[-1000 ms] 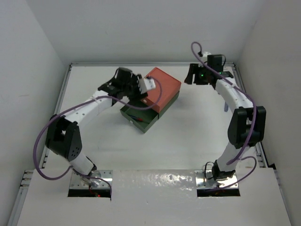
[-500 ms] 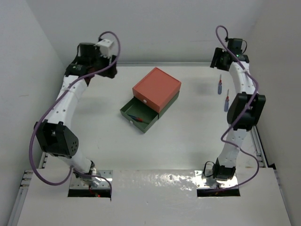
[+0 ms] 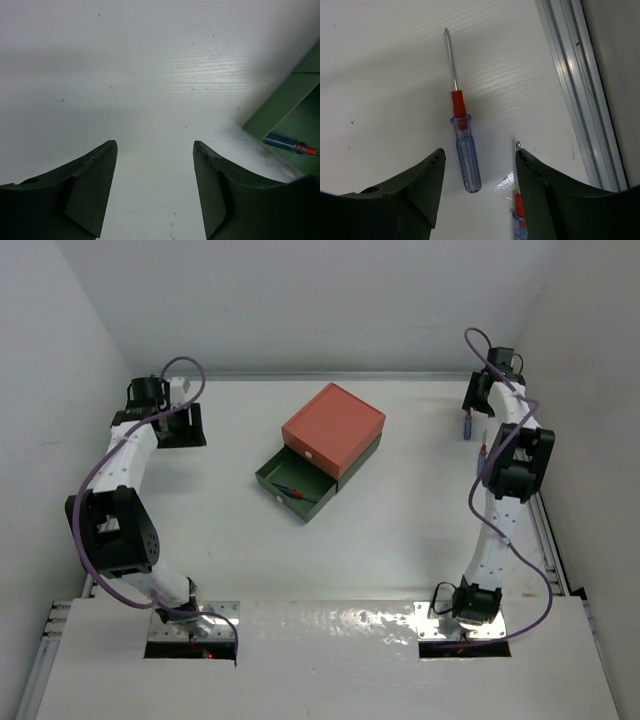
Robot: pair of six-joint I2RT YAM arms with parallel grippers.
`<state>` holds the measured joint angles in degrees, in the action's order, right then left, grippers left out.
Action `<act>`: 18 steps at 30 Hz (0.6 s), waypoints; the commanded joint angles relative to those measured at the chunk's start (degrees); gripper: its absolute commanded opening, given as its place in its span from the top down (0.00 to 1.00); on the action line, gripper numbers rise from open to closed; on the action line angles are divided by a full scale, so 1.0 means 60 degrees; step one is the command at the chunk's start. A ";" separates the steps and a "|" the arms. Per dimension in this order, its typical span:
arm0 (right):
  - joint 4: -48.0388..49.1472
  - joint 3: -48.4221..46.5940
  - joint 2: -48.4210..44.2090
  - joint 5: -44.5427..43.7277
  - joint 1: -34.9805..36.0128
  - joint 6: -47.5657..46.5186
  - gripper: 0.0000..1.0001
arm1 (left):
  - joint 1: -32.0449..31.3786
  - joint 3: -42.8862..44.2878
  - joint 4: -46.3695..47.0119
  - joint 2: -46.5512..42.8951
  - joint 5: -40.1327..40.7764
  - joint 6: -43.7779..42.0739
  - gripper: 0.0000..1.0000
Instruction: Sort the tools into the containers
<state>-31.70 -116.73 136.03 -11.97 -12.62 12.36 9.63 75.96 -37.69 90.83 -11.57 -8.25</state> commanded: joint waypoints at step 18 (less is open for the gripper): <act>0.0010 0.0674 0.0387 0.0910 0.0038 0.0006 1.00 | 0.0124 -0.0034 0.0525 -0.0679 -0.0371 0.0409 0.41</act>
<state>-30.00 -113.43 140.05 -7.38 -12.58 12.58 10.13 74.26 -36.51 90.52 -13.13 -6.55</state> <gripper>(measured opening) 0.046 0.586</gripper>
